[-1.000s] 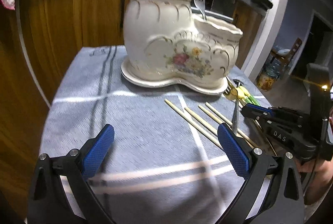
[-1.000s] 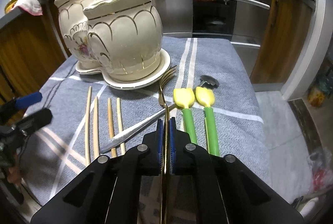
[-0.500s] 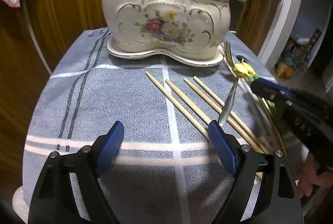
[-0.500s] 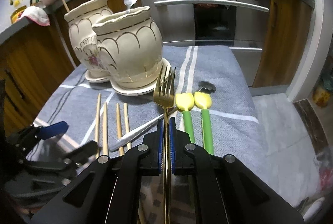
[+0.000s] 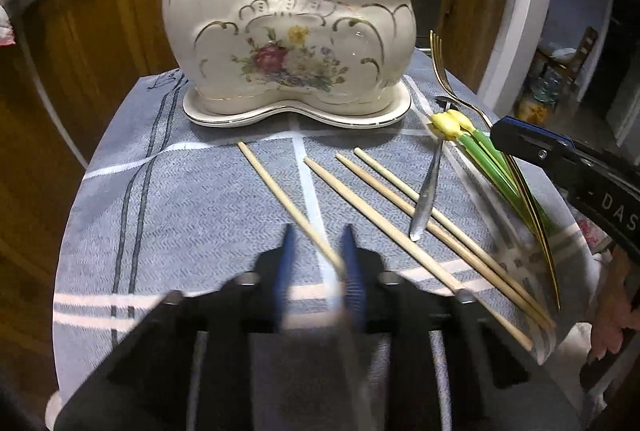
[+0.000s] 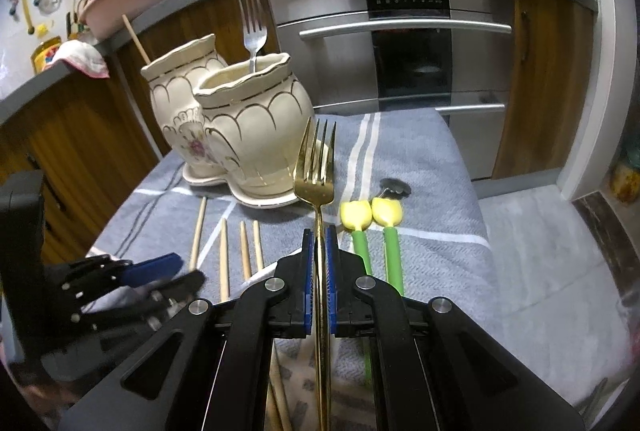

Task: Organize utensils

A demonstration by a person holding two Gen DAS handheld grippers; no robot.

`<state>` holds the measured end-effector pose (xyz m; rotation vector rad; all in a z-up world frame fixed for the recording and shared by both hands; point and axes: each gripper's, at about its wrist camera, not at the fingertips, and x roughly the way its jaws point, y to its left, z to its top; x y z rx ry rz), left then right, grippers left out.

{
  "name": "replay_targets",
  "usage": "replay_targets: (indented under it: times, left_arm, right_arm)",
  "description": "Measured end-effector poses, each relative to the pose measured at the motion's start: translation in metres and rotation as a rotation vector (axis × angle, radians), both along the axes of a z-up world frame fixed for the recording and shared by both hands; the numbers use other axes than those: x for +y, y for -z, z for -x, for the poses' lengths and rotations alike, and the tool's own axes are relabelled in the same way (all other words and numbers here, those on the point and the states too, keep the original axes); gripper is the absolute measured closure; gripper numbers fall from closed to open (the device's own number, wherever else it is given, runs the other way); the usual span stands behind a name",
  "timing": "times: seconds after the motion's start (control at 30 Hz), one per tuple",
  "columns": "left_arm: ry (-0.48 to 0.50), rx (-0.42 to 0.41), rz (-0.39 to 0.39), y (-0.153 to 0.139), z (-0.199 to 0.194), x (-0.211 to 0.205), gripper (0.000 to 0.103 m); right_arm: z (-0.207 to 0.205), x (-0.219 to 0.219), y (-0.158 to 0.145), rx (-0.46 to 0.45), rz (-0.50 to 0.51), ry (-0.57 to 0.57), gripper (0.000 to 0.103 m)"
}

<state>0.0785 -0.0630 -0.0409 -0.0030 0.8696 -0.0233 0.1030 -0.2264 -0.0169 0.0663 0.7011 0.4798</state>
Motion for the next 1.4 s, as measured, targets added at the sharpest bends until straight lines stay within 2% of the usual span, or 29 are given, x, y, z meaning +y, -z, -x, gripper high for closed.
replay_targets:
  times: [0.13, 0.27, 0.4, 0.53, 0.63, 0.7, 0.77, 0.87, 0.97, 1.17, 1.37, 1.4]
  left_arm:
    - [0.024, 0.035, 0.039, -0.002, -0.002, 0.016, 0.094]
    - [0.040, 0.061, 0.033, -0.004, 0.002, 0.027, 0.096]
    - [0.053, 0.060, -0.006, -0.004, 0.008, 0.032, 0.096]
    - [0.055, 0.064, -0.032, -0.004, 0.008, 0.034, 0.096]
    - [0.057, 0.066, -0.024, -0.004, 0.008, 0.036, 0.093]
    - [0.062, 0.059, -0.022, -0.004, 0.007, 0.037, 0.085]
    - [0.073, 0.052, -0.026, -0.003, 0.008, 0.037, 0.071]
    - [0.085, 0.041, -0.045, -0.001, 0.007, 0.034, 0.071]
    - [0.096, 0.030, -0.046, -0.001, 0.007, 0.034, 0.071]
    - [0.114, 0.016, -0.049, 0.001, 0.009, 0.035, 0.071]
    - [0.132, 0.007, -0.052, 0.002, 0.003, 0.037, 0.071]
    - [0.131, 0.006, -0.048, 0.002, 0.000, 0.039, 0.071]
  right_arm:
    - [0.003, -0.002, -0.004, -0.015, -0.016, -0.002, 0.102]
    - [0.001, -0.004, 0.001, 0.015, -0.013, -0.005, 0.102]
    - [-0.003, -0.004, 0.008, 0.046, 0.030, 0.010, 0.102]
    - [-0.004, -0.001, 0.017, 0.072, 0.078, 0.007, 0.095]
    - [-0.003, 0.004, 0.022, 0.084, 0.102, -0.007, 0.088]
    - [-0.003, 0.006, 0.023, 0.087, 0.114, -0.011, 0.088]
    - [-0.002, 0.008, 0.025, 0.087, 0.127, -0.010, 0.088]
    - [0.000, 0.008, 0.024, 0.082, 0.137, 0.001, 0.088]
    - [0.007, 0.002, 0.013, 0.036, 0.120, 0.013, 0.088]
    - [-0.004, 0.001, 0.028, 0.097, 0.162, 0.035, 0.088]
    - [-0.011, 0.008, 0.031, 0.099, 0.181, 0.042, 0.088]
    - [-0.012, 0.009, 0.031, 0.096, 0.184, 0.045, 0.091]
